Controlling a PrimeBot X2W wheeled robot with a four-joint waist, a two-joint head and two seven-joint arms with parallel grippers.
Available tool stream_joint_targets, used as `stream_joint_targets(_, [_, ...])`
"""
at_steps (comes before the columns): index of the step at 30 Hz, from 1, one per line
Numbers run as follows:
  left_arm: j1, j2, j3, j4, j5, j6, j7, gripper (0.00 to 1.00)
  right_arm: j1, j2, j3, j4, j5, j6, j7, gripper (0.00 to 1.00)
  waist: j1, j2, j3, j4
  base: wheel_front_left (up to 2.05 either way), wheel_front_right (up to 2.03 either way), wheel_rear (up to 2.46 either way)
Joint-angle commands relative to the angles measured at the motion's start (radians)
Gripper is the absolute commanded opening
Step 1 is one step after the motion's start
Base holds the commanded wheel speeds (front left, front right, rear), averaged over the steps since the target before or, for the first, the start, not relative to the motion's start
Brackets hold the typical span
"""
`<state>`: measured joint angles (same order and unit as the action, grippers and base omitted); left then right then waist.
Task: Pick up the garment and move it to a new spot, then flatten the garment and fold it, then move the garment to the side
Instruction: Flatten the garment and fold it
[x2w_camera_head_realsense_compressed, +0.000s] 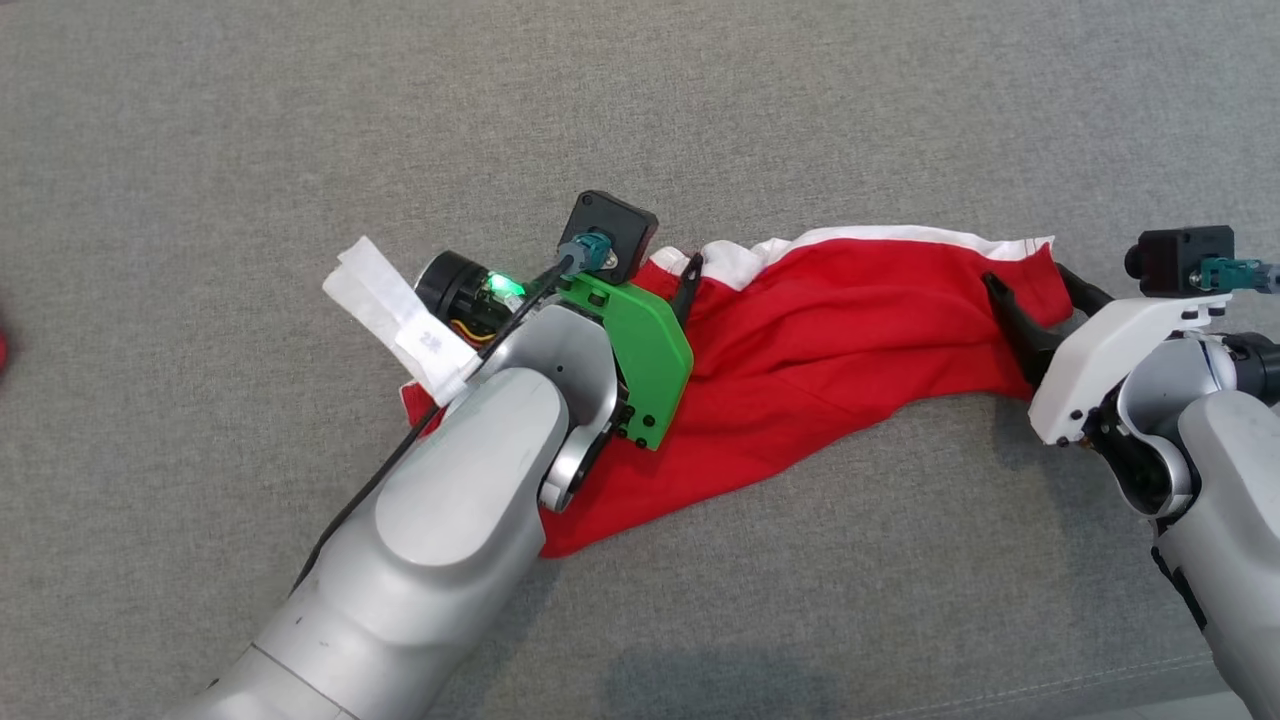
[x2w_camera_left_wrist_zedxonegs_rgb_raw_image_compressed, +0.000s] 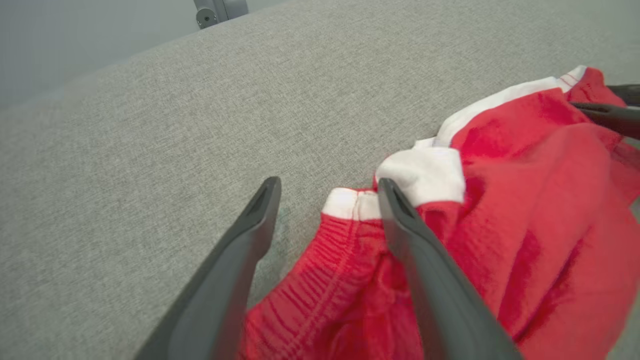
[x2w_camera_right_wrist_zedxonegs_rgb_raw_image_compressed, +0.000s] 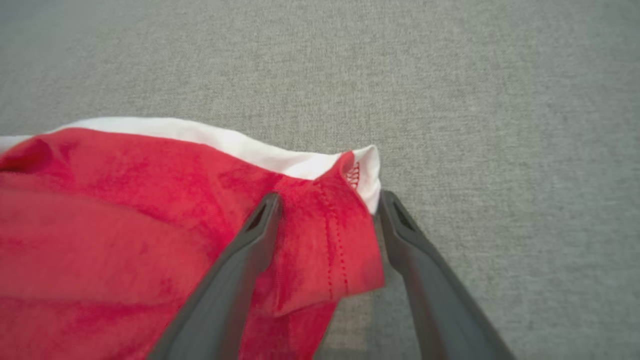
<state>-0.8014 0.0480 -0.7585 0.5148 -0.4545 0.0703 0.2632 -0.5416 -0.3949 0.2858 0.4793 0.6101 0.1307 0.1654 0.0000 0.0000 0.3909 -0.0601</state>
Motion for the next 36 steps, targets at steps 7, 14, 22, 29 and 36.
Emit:
stream_joint_targets(7, [-0.007,0.005,-0.02,0.011,-0.02,-0.002,0.002,1.0,-0.042,-0.016,0.01,0.045,-0.018,0.0,-0.028,1.0,0.0,0.0,0.003,0.004,0.0,0.0,0.0])
stream_joint_targets(14, [-0.009,0.005,-0.041,0.035,-0.029,-0.016,0.024,1.0,-0.078,-0.017,0.044,0.08,-0.033,0.0,-0.023,1.0,0.0,0.0,0.002,0.004,0.0,0.0,0.0])
stream_joint_targets(22, [-0.009,0.005,-0.075,0.059,-0.047,-0.028,0.042,0.0,-0.118,-0.013,0.123,0.113,-0.013,0.0,-0.012,1.0,0.0,0.0,0.005,-0.002,0.0,0.0,0.0])
stream_joint_targets(29, [-0.005,0.005,-0.069,0.058,-0.07,-0.017,-0.013,0.0,-0.136,-0.037,0.164,0.117,0.038,0.0,-0.091,0.0,0.0,0.0,-0.011,0.002,0.0,0.0,0.0])
stream_joint_targets(36, [0.035,0.04,0.035,-0.038,-0.118,0.037,-0.141,0.0,-0.093,-0.093,0.127,0.068,0.058,0.0,-0.255,0.0,0.0,0.0,-0.075,0.005,0.0,0.0,0.0])
